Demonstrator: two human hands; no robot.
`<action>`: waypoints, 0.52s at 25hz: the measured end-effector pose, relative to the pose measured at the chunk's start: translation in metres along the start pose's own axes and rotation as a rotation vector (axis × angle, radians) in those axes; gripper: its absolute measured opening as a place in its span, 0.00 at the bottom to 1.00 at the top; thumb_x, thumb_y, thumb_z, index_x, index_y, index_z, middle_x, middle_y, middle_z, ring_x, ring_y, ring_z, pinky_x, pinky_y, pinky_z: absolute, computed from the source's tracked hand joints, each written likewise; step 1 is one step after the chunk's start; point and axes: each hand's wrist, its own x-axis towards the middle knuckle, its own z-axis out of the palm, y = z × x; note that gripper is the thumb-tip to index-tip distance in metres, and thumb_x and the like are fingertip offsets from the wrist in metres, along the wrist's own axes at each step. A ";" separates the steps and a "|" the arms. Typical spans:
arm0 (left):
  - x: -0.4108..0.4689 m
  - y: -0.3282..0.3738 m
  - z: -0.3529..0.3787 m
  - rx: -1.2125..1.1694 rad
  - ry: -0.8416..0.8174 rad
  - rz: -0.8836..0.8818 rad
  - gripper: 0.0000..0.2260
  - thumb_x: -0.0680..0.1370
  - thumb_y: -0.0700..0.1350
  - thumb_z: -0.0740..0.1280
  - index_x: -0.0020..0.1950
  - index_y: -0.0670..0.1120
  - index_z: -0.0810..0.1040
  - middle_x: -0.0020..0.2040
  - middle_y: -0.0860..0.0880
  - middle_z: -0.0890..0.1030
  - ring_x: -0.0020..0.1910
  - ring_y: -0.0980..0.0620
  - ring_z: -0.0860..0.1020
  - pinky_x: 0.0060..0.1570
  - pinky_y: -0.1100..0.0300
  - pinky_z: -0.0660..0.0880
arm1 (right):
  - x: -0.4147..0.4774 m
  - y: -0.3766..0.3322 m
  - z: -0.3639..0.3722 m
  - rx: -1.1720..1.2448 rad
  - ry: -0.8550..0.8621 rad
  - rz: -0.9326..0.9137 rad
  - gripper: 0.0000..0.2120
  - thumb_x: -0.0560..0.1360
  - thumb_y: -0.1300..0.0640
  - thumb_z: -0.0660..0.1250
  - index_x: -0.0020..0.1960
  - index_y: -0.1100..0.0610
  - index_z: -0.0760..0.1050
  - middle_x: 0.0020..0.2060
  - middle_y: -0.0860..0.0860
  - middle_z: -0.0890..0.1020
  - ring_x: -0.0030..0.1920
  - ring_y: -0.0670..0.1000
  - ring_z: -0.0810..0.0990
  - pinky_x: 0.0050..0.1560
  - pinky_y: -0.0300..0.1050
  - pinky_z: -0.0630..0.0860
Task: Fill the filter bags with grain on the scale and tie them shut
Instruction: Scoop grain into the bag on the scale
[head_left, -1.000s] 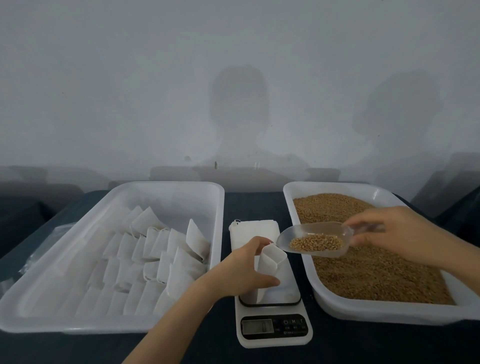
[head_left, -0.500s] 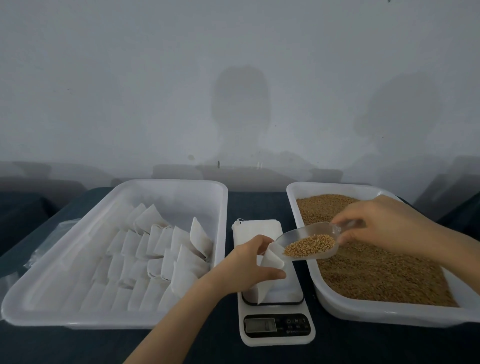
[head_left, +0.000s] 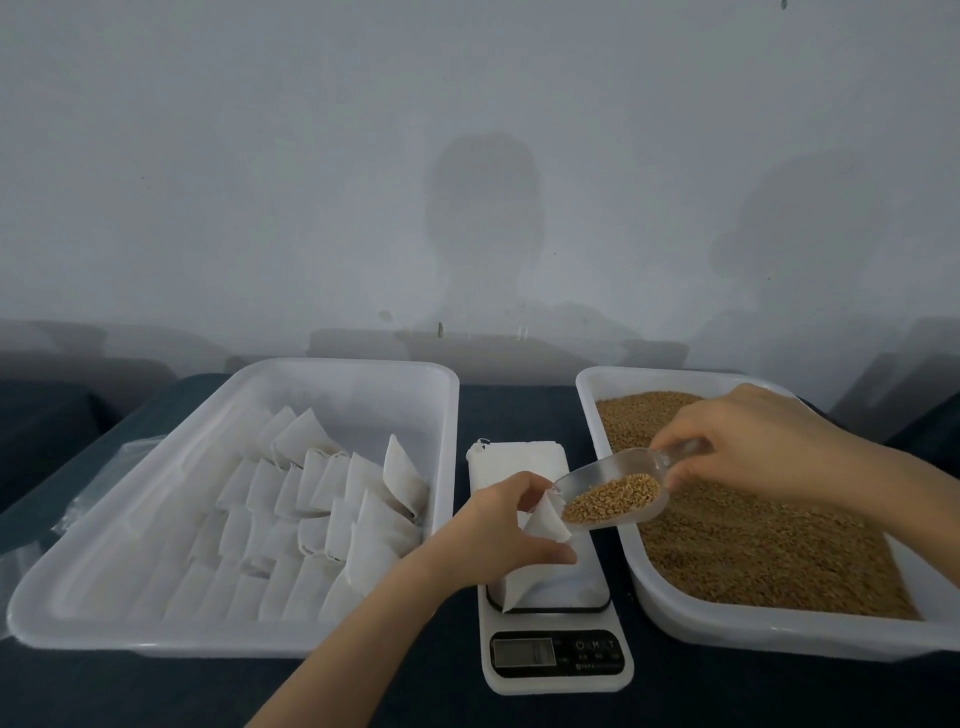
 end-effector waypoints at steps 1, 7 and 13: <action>0.000 0.000 0.000 -0.002 -0.003 -0.004 0.30 0.67 0.57 0.76 0.66 0.56 0.70 0.60 0.59 0.76 0.60 0.59 0.74 0.59 0.57 0.77 | 0.001 -0.001 -0.001 -0.011 -0.004 0.000 0.14 0.65 0.32 0.67 0.50 0.32 0.75 0.44 0.30 0.78 0.49 0.37 0.75 0.51 0.50 0.76; 0.003 0.005 0.000 0.017 -0.005 -0.021 0.26 0.68 0.58 0.76 0.62 0.59 0.71 0.58 0.62 0.75 0.57 0.63 0.73 0.50 0.73 0.70 | 0.006 -0.003 -0.007 -0.077 -0.036 -0.014 0.19 0.65 0.32 0.67 0.54 0.34 0.76 0.44 0.30 0.78 0.49 0.38 0.76 0.53 0.49 0.77; 0.013 0.007 0.003 0.037 0.036 -0.017 0.24 0.69 0.54 0.76 0.61 0.56 0.72 0.55 0.61 0.75 0.56 0.61 0.73 0.50 0.70 0.70 | 0.014 -0.004 -0.011 -0.132 -0.019 -0.039 0.19 0.65 0.32 0.68 0.54 0.35 0.76 0.44 0.31 0.79 0.49 0.41 0.76 0.52 0.48 0.76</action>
